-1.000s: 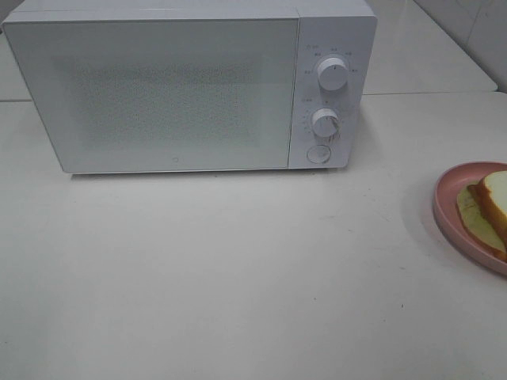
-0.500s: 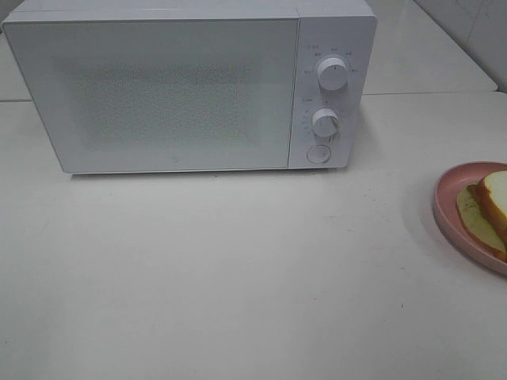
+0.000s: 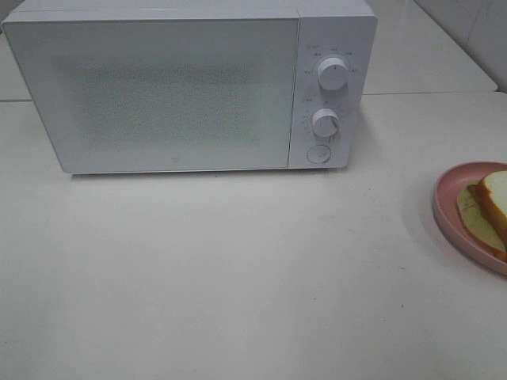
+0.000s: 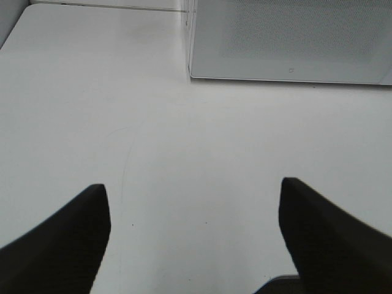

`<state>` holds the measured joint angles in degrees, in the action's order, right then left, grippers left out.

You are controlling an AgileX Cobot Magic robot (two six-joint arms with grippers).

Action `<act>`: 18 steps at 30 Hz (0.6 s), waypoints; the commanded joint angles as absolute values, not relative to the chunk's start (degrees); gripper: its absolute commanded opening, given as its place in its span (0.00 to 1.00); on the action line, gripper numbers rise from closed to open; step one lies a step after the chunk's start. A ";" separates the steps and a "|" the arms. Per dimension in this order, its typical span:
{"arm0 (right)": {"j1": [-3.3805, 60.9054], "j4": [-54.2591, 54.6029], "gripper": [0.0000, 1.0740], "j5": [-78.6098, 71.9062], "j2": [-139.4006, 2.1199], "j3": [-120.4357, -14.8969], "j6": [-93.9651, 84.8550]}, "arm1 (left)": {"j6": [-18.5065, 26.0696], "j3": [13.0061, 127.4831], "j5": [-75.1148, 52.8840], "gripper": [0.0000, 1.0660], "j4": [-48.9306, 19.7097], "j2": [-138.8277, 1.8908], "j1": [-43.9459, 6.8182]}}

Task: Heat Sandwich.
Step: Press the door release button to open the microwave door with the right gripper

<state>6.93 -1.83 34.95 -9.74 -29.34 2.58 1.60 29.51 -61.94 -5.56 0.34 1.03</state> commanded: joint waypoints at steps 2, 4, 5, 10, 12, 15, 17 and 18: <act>6.88 -2.23 0.69 28.25 -12.72 -29.85 2.69 | 1.26 29.45 -61.19 0.68 -5.67 1.15 1.09; 6.88 -2.23 0.69 26.30 -13.92 -29.85 2.69 | 1.26 29.45 -61.19 0.68 -5.67 1.15 1.09; 6.88 -2.23 0.69 24.35 -15.24 -29.85 2.64 | 1.26 29.45 -61.19 0.68 -5.67 1.15 1.09; 6.88 -2.23 0.69 18.74 -18.56 -29.74 2.46 | 1.26 29.45 -61.19 0.68 -5.67 1.15 1.09; 6.88 -2.23 0.69 17.76 -19.37 -29.74 2.46 | 1.26 29.45 -61.19 0.68 -5.67 1.15 1.09; 6.88 -2.23 0.68 15.30 -21.94 -29.74 2.46 | 1.26 29.45 -61.19 0.68 -5.67 1.15 1.09; 6.88 -2.23 0.67 13.69 -23.61 -29.74 2.46 | 1.26 29.45 -61.19 0.68 -5.67 1.15 1.09; 6.88 -2.23 0.64 11.57 -25.27 -29.74 2.46 | 1.26 29.45 -61.19 0.68 -5.67 1.15 1.09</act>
<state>6.93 -1.89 13.92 -24.29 -29.34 2.58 1.60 29.51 -61.94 -5.56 0.34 1.03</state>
